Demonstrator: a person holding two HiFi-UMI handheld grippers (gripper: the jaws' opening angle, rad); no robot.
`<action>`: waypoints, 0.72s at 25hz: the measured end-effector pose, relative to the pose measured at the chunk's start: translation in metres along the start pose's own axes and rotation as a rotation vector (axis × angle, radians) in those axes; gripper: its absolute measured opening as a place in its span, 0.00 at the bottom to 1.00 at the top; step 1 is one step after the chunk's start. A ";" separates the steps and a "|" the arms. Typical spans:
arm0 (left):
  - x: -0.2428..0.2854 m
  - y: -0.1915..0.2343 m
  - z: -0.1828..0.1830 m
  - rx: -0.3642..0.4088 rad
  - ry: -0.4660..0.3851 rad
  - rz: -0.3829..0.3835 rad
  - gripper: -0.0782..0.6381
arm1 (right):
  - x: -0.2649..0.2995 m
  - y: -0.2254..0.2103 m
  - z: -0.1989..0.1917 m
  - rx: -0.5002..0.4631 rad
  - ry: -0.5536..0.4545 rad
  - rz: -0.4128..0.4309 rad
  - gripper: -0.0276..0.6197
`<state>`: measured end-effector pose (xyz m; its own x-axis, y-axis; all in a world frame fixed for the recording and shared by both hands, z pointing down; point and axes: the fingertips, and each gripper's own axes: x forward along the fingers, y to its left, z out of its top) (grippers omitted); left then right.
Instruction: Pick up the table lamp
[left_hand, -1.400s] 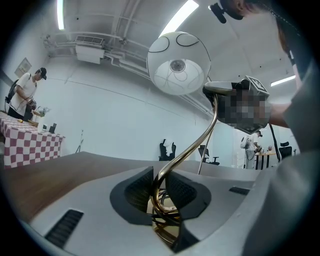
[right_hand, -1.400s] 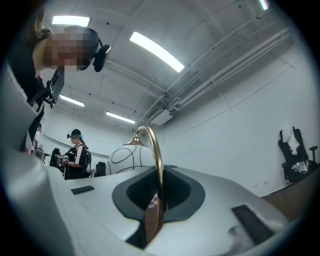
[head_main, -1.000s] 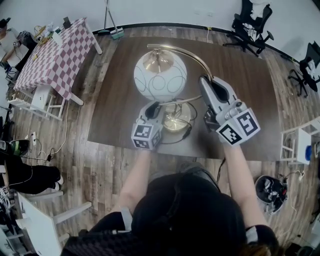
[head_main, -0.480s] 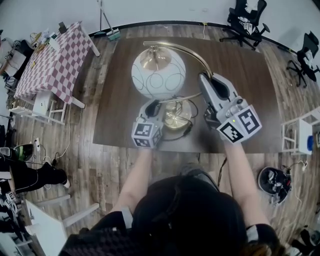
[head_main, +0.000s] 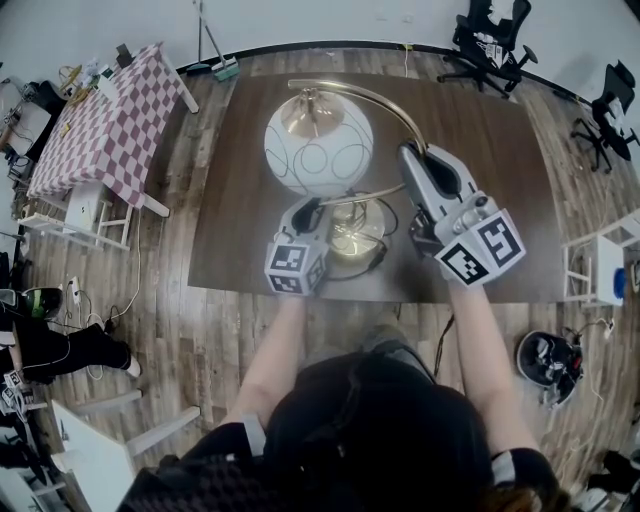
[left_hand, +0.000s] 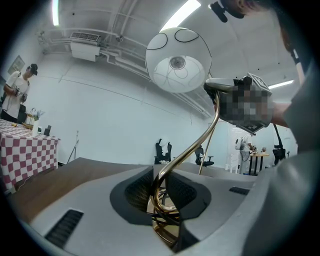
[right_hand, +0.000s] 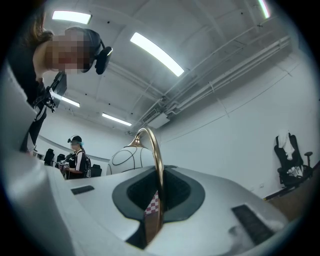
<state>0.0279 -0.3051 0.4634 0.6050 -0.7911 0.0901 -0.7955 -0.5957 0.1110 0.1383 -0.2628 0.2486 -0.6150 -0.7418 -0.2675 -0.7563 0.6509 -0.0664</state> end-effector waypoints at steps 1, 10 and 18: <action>-0.001 0.000 0.001 -0.001 0.001 0.000 0.23 | 0.000 0.001 0.001 0.000 0.000 0.001 0.07; -0.005 0.005 0.014 0.012 -0.009 0.008 0.23 | 0.008 0.005 0.010 -0.006 -0.003 0.012 0.07; -0.007 0.006 0.024 0.022 -0.016 0.018 0.23 | 0.013 0.010 0.021 -0.015 -0.010 0.031 0.07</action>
<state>0.0176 -0.3064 0.4392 0.5903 -0.8036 0.0763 -0.8068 -0.5843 0.0877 0.1270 -0.2622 0.2246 -0.6358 -0.7196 -0.2793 -0.7402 0.6710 -0.0436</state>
